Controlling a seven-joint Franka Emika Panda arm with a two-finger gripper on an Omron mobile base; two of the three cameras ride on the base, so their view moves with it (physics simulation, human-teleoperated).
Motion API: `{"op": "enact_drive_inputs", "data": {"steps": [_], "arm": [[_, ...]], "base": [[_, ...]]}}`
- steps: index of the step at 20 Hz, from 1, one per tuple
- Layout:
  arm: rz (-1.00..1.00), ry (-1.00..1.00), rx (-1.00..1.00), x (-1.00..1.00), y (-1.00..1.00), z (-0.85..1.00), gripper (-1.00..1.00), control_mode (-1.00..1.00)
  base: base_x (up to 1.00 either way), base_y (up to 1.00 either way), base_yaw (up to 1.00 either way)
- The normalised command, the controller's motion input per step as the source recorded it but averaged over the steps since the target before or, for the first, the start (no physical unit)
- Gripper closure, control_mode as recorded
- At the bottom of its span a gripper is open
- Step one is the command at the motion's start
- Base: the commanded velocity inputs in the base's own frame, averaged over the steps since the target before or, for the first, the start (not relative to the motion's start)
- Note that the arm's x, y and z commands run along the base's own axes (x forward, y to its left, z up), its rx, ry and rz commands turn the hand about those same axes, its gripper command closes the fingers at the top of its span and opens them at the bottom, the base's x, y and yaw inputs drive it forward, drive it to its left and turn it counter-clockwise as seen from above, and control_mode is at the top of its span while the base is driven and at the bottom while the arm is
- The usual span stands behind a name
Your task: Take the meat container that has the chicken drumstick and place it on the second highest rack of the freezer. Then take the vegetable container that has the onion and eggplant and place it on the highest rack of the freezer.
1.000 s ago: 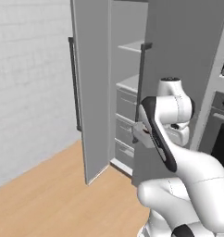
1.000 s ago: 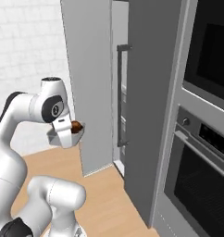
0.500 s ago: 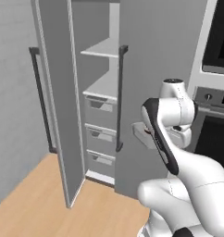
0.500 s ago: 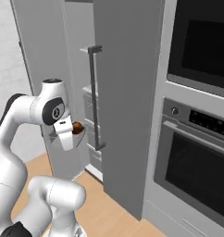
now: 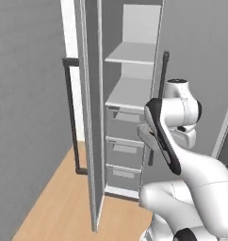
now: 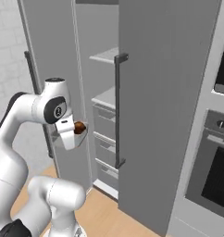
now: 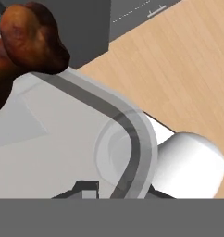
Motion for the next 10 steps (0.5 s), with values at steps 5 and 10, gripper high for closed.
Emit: {"op": "enact_drive_inputs", "data": {"steps": [5, 10], "arm": [[0.0, 0.0, 0.0, 0.0, 0.0, 0.0, 1.0, 1.0], [0.0, 0.0, 0.0, 0.0, 0.0, 0.0, 1.0, 1.0]], "base": [[0.49, 0.31, -0.17], [0.51, 0.0, -0.05]]}}
